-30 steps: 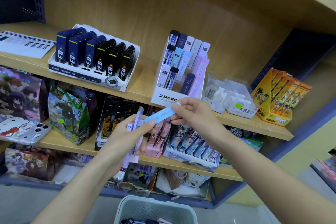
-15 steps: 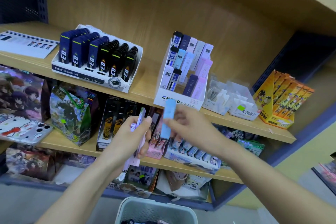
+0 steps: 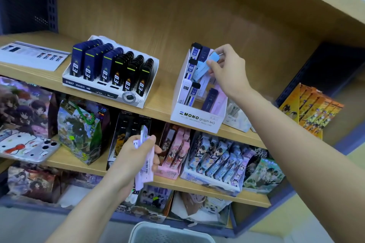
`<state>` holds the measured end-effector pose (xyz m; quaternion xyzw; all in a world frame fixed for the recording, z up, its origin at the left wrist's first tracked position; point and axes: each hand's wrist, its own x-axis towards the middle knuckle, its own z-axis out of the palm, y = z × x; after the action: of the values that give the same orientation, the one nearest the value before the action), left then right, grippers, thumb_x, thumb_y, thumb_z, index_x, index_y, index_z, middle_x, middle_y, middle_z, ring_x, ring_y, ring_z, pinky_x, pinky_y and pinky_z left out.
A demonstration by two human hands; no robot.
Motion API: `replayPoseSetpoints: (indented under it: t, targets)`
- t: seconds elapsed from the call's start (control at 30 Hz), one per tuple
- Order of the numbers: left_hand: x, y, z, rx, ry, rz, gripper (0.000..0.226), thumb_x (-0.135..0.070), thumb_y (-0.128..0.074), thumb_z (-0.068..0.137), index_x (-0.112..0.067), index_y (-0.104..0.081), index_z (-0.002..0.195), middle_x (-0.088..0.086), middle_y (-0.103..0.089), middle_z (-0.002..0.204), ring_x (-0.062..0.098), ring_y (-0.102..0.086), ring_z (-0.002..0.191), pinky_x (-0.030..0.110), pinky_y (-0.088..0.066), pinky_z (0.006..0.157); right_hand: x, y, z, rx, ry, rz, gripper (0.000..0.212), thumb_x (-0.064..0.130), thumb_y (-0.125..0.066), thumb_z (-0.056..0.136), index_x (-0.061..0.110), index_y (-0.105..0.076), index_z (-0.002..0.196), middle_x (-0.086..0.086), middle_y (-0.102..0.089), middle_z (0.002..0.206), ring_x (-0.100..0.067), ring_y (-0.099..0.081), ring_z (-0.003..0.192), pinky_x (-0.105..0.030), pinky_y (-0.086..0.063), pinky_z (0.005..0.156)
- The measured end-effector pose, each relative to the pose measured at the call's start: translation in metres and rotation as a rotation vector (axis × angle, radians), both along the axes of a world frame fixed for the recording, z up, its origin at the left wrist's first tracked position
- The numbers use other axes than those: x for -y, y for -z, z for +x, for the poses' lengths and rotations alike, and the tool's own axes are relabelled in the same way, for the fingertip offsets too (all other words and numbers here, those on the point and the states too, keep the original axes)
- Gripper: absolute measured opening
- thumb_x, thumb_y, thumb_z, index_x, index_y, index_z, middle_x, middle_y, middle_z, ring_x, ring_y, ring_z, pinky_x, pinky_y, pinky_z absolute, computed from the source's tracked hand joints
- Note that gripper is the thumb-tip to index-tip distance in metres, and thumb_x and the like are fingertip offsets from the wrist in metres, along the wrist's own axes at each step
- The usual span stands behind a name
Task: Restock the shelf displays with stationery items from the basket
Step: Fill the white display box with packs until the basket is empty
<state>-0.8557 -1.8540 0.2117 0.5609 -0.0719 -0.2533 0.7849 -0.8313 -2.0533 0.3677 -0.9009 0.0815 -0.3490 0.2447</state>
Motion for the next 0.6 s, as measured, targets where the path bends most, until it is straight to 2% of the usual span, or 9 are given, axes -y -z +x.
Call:
replayPoseSetpoints:
  t: [0.07, 0.1, 0.13, 0.2, 0.27, 0.37, 0.47, 0.53, 0.6]
  targets:
    - [-0.002, 0.002, 0.002, -0.02, 0.001, -0.002, 0.03, -0.023, -0.049, 0.098, 0.003, -0.057, 0.084, 0.004, -0.052, 0.047, 0.013, -0.048, 0.038, 0.019, -0.041, 0.039, 0.003, 0.002, 0.005, -0.066, 0.0, -0.024, 0.01, 0.011, -0.055, 0.094, 0.015, -0.049, 0.102, -0.015, -0.06, 0.09, -0.033, -0.063, 0.076, -0.047, -0.055, 0.075]
    - [-0.003, 0.002, 0.003, -0.043, -0.007, -0.018, 0.031, -0.023, -0.049, 0.097, 0.003, -0.06, 0.083, 0.004, -0.054, 0.047, 0.013, -0.05, 0.04, 0.02, -0.043, 0.04, 0.004, 0.003, 0.008, -0.087, -0.003, -0.047, 0.012, 0.011, -0.057, 0.093, 0.014, -0.051, 0.103, -0.011, -0.057, 0.086, -0.03, -0.06, 0.073, -0.045, -0.055, 0.074]
    - [-0.004, 0.003, 0.005, -0.07, -0.018, -0.041, 0.031, -0.023, -0.05, 0.097, 0.002, -0.063, 0.085, 0.005, -0.057, 0.048, 0.013, -0.053, 0.041, 0.021, -0.046, 0.041, 0.004, 0.002, 0.01, -0.091, -0.004, -0.075, 0.013, 0.011, -0.058, 0.092, 0.013, -0.054, 0.104, -0.008, -0.055, 0.086, -0.023, -0.059, 0.071, -0.038, -0.056, 0.073]
    - [-0.004, 0.002, 0.007, -0.116, -0.048, -0.079, 0.027, -0.022, -0.051, 0.096, -0.001, -0.065, 0.086, 0.008, -0.063, 0.055, 0.016, -0.06, 0.047, 0.022, -0.05, 0.042, 0.004, -0.002, 0.013, -0.058, 0.012, -0.159, 0.014, 0.01, -0.063, 0.089, 0.009, -0.061, 0.104, -0.005, -0.054, 0.093, -0.005, -0.053, 0.066, -0.01, -0.048, 0.061]
    - [-0.005, 0.0, 0.008, -0.164, -0.073, -0.107, 0.018, -0.021, -0.052, 0.095, -0.009, -0.062, 0.087, 0.013, -0.067, 0.069, 0.021, -0.066, 0.061, 0.024, -0.054, 0.044, 0.004, -0.007, 0.014, -0.057, 0.011, -0.182, 0.012, 0.008, -0.066, 0.087, 0.009, -0.065, 0.099, -0.004, -0.055, 0.089, 0.003, -0.05, 0.06, -0.003, -0.039, 0.051]
    - [-0.005, -0.001, 0.009, -0.216, -0.065, -0.153, 0.007, -0.02, -0.053, 0.095, -0.016, -0.057, 0.091, 0.018, -0.065, 0.084, 0.027, -0.066, 0.076, 0.027, -0.055, 0.043, 0.004, -0.014, 0.014, -0.128, -0.016, -0.183, 0.008, 0.008, -0.066, 0.087, 0.011, -0.065, 0.094, -0.001, -0.056, 0.075, 0.0, -0.052, 0.056, -0.004, -0.038, 0.048]
    - [-0.006, 0.003, 0.011, -0.202, -0.062, -0.154, 0.015, -0.022, -0.053, 0.095, -0.008, -0.058, 0.095, 0.017, -0.063, 0.085, 0.028, -0.064, 0.079, 0.033, -0.058, 0.058, 0.007, -0.016, 0.016, -0.257, -0.017, -0.254, 0.011, 0.01, -0.065, 0.088, 0.01, -0.066, 0.099, -0.007, -0.059, 0.083, -0.018, -0.056, 0.07, -0.01, -0.045, 0.053]
    - [-0.006, 0.005, 0.013, -0.176, -0.07, -0.109, 0.024, -0.027, -0.053, 0.094, -0.004, -0.058, 0.1, 0.014, -0.057, 0.081, 0.028, -0.058, 0.077, 0.037, -0.052, 0.07, 0.007, -0.012, 0.017, -0.274, -0.013, -0.262, 0.016, 0.01, -0.066, 0.087, 0.006, -0.065, 0.103, -0.007, -0.058, 0.084, -0.016, -0.055, 0.073, -0.016, -0.045, 0.065]
    - [-0.006, 0.006, 0.014, -0.174, -0.073, -0.091, 0.025, -0.03, -0.053, 0.095, -0.007, -0.059, 0.101, 0.011, -0.054, 0.079, 0.026, -0.054, 0.075, 0.038, -0.048, 0.072, 0.007, -0.007, 0.017, -0.204, -0.012, -0.268, 0.021, 0.008, -0.068, 0.085, 0.006, -0.062, 0.105, -0.004, -0.055, 0.088, -0.014, -0.051, 0.073, -0.015, -0.043, 0.067]
